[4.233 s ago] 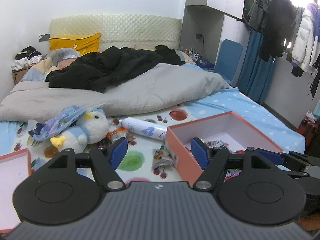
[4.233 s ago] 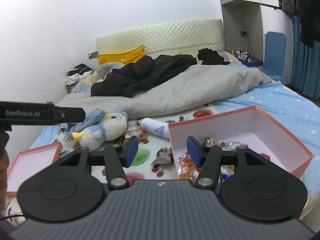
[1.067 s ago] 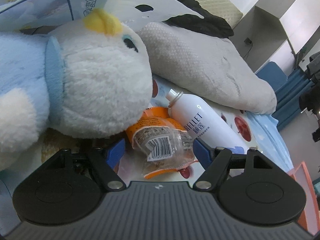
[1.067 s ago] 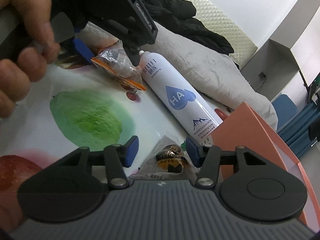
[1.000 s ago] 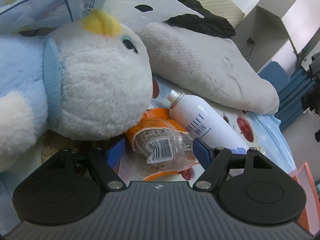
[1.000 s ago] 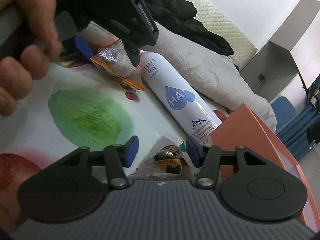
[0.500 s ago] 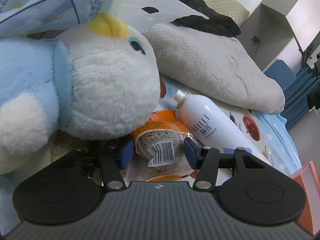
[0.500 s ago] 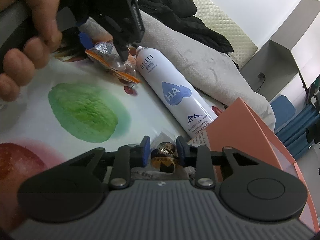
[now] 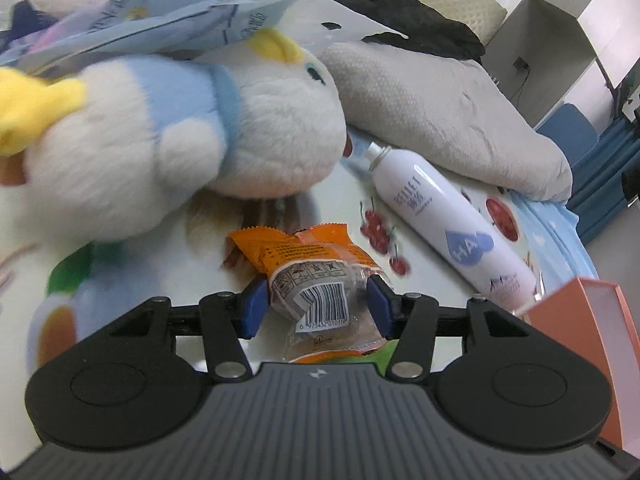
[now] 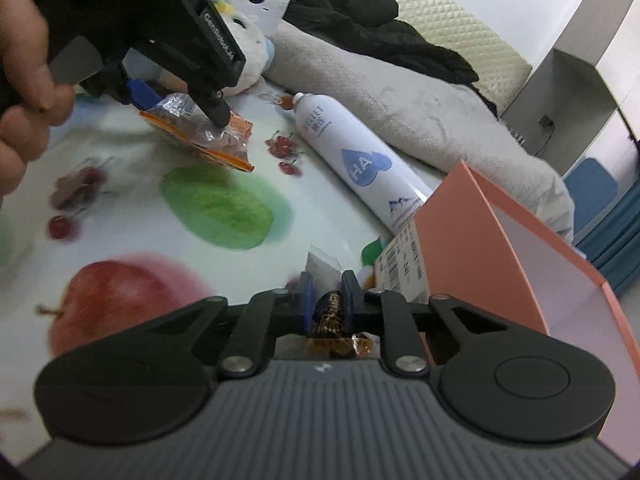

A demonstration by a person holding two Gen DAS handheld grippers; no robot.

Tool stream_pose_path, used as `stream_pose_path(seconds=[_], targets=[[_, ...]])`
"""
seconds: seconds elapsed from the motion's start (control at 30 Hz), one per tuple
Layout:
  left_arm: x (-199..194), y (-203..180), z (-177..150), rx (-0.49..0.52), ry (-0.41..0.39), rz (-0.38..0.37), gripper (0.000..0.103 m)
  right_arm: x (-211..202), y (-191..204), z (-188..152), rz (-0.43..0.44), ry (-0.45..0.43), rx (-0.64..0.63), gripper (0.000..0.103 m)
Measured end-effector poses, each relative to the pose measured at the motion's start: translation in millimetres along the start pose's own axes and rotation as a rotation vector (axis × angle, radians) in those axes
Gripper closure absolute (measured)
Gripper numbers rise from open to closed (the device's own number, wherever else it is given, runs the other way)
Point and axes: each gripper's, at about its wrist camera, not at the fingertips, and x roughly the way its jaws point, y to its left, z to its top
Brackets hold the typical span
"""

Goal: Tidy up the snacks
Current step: 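Lift the orange-wrapped packet with the left tool while the right tool lifts the grey packet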

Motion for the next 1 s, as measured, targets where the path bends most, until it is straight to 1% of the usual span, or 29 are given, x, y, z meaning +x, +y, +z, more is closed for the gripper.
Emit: stream_pose_path(seconds=[0.07, 0.17, 0.27, 0.33, 0.43, 0.53, 0.6, 0.63, 0.73, 0.87, 1.0], targets=[[-11.8, 1.2, -10.8, 0.024, 0.016, 0.018, 0.045, -8.1, -0.5, -3.5, 0.036, 0.014, 0.022, 0.086], [-30.6, 3.3, -25.2, 0.023, 0.047, 0.027, 0.045, -22.1, -1.9, -10.2, 0.078, 0.029, 0.037, 0.087], [-55.5, 0.1, -40.9, 0.058, 0.052, 0.053, 0.045, -37.3, -2.3, -17.7, 0.111, 0.041, 0.036, 0.087], [-73.3, -1.0, -52.5, 0.066, 0.057, 0.057, 0.045, -49.6, -3.7, -22.4, 0.126, 0.046, 0.041, 0.088], [-98.0, -3.6, -72.2, 0.099, 0.067, 0.074, 0.045, -66.2, -8.2, -29.3, 0.163, 0.071, 0.087, 0.088], [-127.9, -0.4, -91.2, 0.072, 0.068, 0.074, 0.045, -82.7, -10.5, -37.0, 0.192, 0.095, 0.107, 0.088], [-144.5, -3.2, -105.0, 0.078, 0.065, 0.073, 0.045, -92.8, -11.0, -42.9, 0.215, 0.11, 0.118, 0.089], [-152.0, -3.7, -112.4, 0.082, 0.067, 0.07, 0.045, -97.3, -11.4, -45.7, 0.226, 0.122, 0.126, 0.089], [-173.5, -2.5, -134.8, 0.052, 0.076, 0.05, 0.045, -112.6, -15.0, -52.3, 0.26, 0.152, 0.158, 0.089], [-196.0, -1.4, -160.0, 0.035, 0.081, 0.051, 0.045, -130.9, -12.6, -60.4, 0.29, 0.192, 0.189, 0.089], [-207.2, 1.9, -179.2, 0.027, 0.095, 0.051, 0.045, -141.6, -9.1, -66.1, 0.328, 0.206, 0.225, 0.089]])
